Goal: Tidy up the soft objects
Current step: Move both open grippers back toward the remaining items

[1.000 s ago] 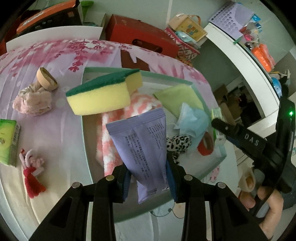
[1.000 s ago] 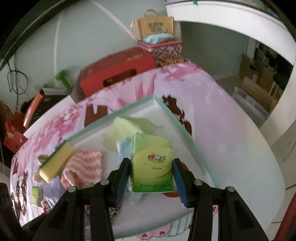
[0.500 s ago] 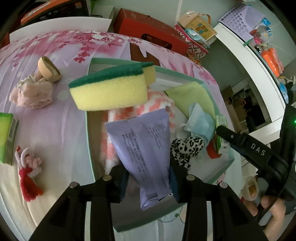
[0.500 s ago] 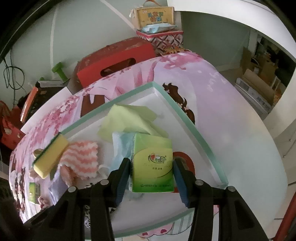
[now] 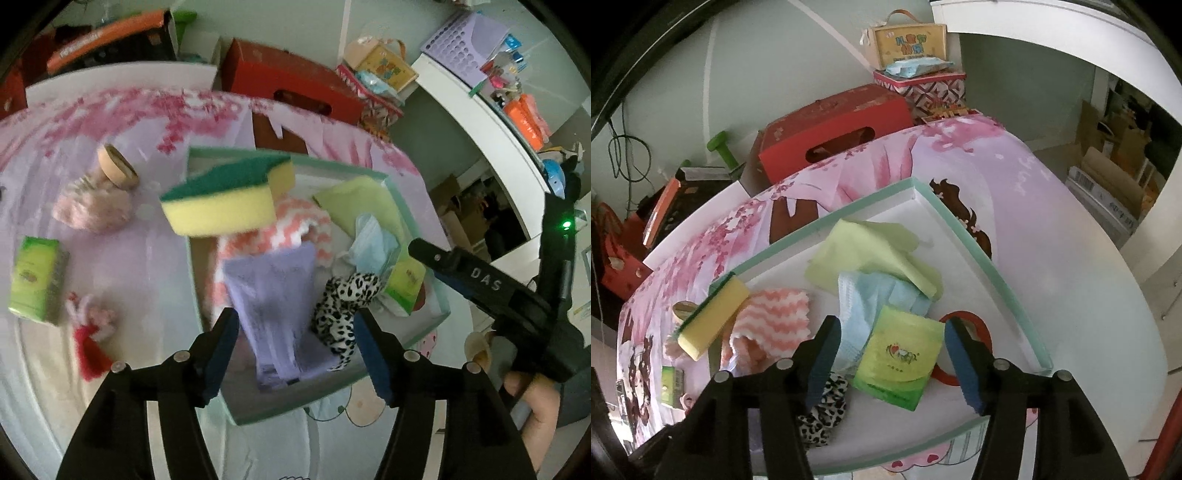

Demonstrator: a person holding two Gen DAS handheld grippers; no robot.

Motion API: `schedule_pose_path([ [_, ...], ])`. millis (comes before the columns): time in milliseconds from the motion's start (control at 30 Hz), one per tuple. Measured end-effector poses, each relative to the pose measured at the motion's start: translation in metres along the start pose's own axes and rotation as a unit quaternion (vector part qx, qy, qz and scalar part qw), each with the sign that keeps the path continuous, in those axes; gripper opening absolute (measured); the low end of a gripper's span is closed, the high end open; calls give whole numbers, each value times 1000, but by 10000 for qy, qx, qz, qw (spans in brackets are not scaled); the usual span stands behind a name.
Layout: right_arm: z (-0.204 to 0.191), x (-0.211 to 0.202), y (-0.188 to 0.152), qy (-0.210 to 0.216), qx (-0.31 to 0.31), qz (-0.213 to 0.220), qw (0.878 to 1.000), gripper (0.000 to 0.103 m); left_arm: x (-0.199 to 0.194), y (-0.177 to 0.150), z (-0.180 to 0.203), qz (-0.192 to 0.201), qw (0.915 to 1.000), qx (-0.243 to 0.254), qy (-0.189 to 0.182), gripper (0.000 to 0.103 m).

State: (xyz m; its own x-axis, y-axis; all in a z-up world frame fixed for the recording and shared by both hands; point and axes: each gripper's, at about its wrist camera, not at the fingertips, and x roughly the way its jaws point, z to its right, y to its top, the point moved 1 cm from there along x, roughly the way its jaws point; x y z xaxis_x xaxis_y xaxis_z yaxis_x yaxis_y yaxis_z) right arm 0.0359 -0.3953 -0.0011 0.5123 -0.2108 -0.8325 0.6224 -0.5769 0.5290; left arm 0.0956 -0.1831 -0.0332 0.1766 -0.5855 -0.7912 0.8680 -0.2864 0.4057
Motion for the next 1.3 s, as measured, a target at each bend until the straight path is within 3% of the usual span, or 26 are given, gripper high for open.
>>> schedule_pose_path([
  [300,-12,-2,0,53,-133,29,9999,63,-41,12,-16,683,9962,-23,530,68],
  [567,-35,0,-5,121,-459,-6,9989,70,-40,15,-39,645,9925,-341,983,69],
  [633,-40,0,-6,131,-528,-20,9985,74,-38,14,-42,623,9911,-387,1111,81],
  [800,-48,1,-8,136,-666,-38,9977,79,-38,13,-54,622,9870,-597,1357,84],
  [867,-50,1,-9,146,-681,-36,9976,93,-40,13,-59,647,9849,-664,1460,91],
  [900,-51,0,-9,148,-688,-16,9975,96,-40,13,-62,665,9834,-697,1540,100],
  [933,-51,0,-9,146,-691,2,9975,103,-41,13,-63,677,9819,-707,1621,101],
  [1100,-51,2,-9,25,-710,16,9975,103,-41,13,-71,694,9739,-731,2035,101],
  [1300,-52,3,-9,29,-736,-36,9973,103,-42,11,-75,704,9704,-779,2175,101],
])
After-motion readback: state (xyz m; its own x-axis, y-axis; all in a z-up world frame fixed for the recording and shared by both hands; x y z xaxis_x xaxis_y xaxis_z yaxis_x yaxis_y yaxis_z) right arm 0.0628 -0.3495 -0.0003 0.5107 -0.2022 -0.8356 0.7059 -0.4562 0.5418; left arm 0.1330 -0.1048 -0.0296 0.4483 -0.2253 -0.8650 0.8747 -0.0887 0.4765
